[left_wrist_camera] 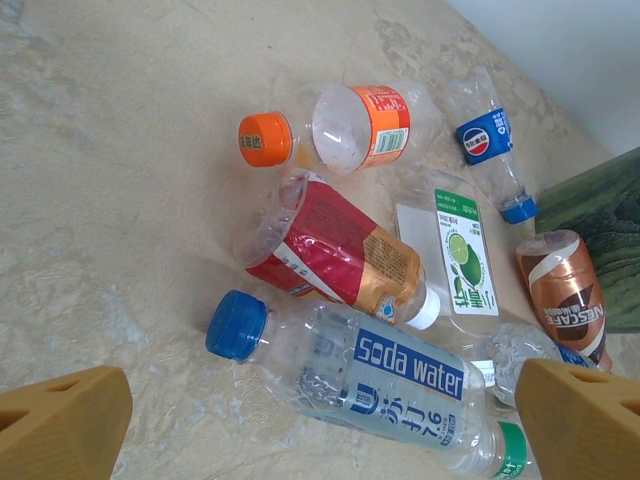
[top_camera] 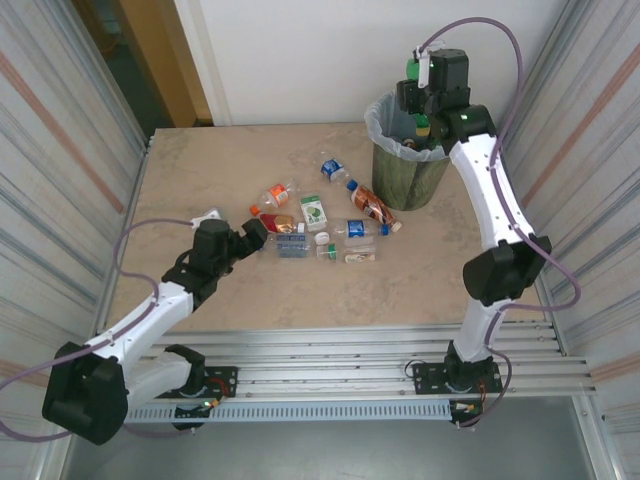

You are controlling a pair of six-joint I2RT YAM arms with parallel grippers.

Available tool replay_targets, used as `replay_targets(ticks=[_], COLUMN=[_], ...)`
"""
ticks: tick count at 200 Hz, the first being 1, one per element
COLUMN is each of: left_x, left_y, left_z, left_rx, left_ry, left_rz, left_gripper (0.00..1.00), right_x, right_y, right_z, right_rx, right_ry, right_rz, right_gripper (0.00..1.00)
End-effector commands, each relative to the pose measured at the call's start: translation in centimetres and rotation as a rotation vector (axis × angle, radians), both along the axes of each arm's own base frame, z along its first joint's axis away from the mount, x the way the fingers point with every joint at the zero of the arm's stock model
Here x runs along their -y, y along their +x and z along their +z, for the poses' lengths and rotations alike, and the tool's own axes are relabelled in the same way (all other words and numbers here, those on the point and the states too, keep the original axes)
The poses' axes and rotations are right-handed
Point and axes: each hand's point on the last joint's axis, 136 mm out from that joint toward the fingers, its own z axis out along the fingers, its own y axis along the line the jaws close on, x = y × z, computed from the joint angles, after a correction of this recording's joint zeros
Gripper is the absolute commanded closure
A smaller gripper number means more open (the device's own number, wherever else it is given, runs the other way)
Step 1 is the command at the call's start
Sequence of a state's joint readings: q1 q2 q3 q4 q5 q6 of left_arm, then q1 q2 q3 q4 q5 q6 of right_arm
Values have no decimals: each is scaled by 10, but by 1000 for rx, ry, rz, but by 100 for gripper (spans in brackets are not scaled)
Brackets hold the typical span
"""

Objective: Put the plastic bottles in the bin

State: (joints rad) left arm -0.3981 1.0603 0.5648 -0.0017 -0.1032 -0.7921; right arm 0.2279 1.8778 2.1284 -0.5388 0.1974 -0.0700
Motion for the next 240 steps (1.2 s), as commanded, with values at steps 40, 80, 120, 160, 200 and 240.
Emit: replay_targets(ticks=[40,80,120,160,200,240], left_x=[9,9,9,9,8,7], left_y=[10,10,9,9,8,9], left_z=[17,17,17,18,17,15], left_rx=[40,43,39,33,23,5], left_ry=[-10,-11,-10,-5,0,4], left_rz=[-44,-47,-48,-44,-41,-38], left_gripper=[1,1,1,1,1,1], right_x=[18,36,55,60,60,55], right_y=[36,42,40,38,32,21], right_z=[-37,-74,-91,-86,-66,-44], right_rx=[-54,-125,-159,-149,-112,-75], right_ry=[-18,-16,27,36,51,90], right_rz=[3,-34,-81,-93,-87,-72], right_gripper=[66,61,50,21,13,15])
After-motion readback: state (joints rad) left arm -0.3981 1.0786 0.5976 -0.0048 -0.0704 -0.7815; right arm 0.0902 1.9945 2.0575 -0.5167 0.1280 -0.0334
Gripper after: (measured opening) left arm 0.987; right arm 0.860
